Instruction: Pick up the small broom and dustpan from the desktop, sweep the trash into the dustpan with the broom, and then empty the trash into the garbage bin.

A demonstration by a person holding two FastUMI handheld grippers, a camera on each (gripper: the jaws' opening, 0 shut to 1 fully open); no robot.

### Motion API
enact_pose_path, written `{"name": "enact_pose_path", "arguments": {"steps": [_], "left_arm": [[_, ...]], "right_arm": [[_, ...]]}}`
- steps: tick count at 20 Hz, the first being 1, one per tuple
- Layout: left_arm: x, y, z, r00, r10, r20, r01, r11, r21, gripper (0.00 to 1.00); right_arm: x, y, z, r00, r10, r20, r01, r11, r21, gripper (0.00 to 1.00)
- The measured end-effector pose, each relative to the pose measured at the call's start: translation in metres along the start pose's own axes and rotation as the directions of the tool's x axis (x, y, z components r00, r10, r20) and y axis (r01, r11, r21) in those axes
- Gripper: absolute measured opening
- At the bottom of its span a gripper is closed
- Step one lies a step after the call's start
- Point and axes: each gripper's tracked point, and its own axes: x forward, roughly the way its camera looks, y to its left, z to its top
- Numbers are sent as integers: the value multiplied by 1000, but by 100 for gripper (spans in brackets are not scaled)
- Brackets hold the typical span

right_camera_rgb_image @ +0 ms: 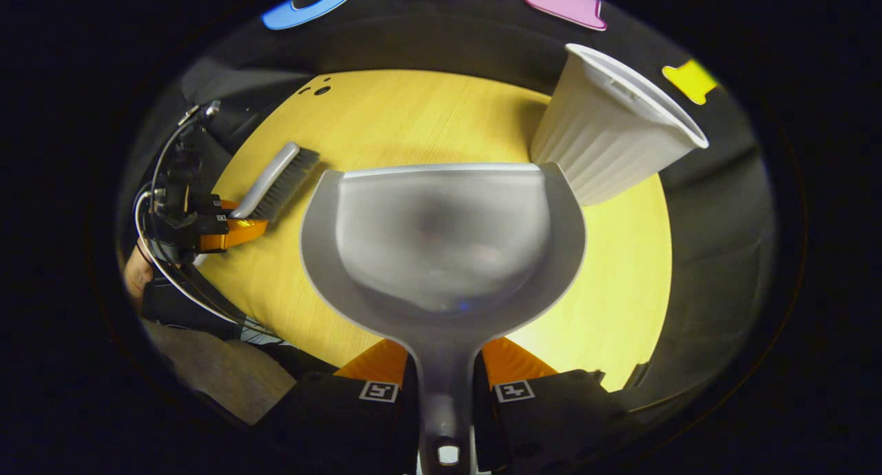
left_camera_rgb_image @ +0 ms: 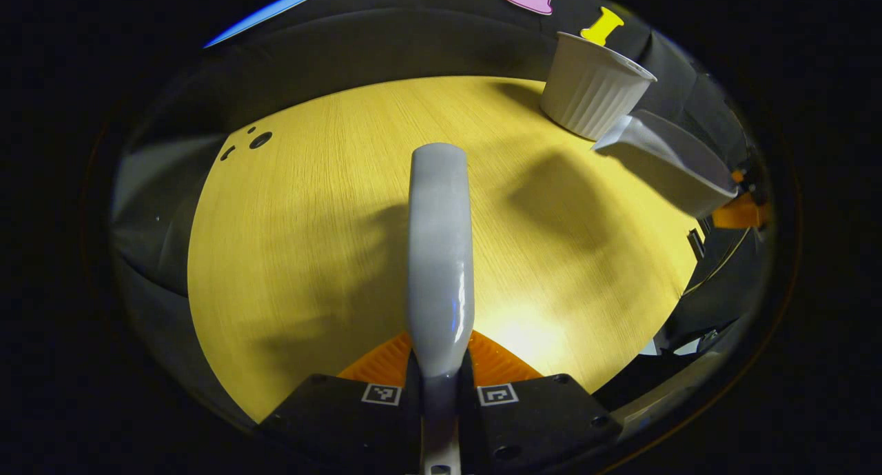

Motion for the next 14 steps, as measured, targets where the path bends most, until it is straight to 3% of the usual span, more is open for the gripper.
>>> {"name": "enact_pose_path", "arguments": {"steps": [6,14], "left_arm": [[13,-7,-1,998,38,-45,-39,999,-33,27],[25,-12,-3,992,83,-95,-89,994,-60,28]], "right_arm": [[62,11,3,1000,10,7,-10,1000,19,36],[102,4,-11,1000,12,-2,-12,1000,6,36]]}}
